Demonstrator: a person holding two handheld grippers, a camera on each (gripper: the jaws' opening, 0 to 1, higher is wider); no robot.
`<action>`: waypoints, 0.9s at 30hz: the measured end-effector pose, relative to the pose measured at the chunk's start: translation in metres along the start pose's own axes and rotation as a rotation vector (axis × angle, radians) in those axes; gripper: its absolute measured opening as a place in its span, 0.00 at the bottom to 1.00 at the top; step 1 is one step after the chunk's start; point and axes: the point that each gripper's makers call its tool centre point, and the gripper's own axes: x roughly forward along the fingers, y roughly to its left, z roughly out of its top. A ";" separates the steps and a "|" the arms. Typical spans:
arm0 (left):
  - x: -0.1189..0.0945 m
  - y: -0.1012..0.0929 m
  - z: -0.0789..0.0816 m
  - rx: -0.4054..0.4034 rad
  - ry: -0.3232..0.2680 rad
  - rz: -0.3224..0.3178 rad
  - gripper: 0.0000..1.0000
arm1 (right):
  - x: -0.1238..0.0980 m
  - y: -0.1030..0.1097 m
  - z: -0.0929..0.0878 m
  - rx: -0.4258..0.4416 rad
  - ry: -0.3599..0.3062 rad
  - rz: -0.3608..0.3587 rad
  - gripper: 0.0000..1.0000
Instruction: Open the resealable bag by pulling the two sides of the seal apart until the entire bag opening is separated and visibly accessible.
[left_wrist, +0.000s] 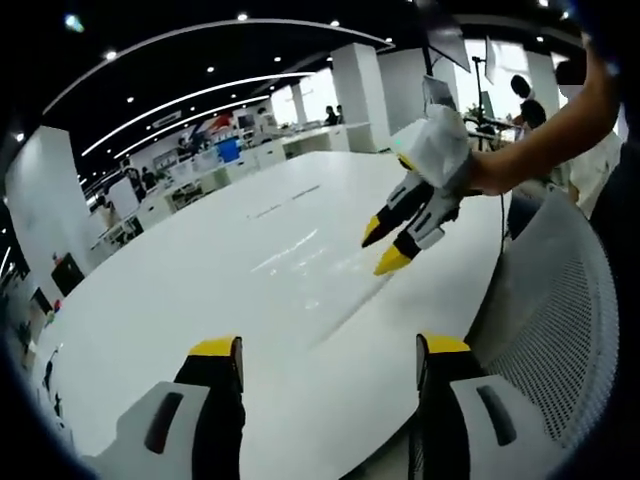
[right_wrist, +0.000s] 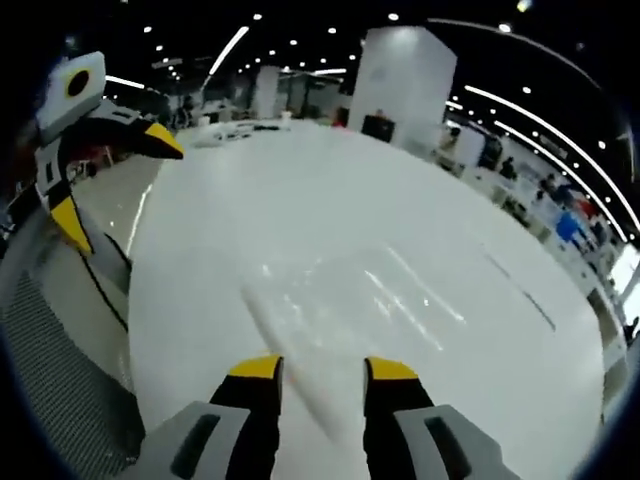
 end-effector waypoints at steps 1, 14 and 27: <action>0.000 0.000 0.000 0.000 0.002 0.000 0.69 | -0.003 -0.001 0.000 0.023 -0.008 -0.007 0.33; -0.004 0.005 0.011 -0.057 -0.039 0.002 0.79 | -0.063 -0.011 0.001 0.148 -0.133 -0.069 0.48; -0.007 0.024 0.006 -0.126 -0.022 0.063 0.92 | -0.105 -0.003 -0.015 0.236 -0.158 -0.107 0.67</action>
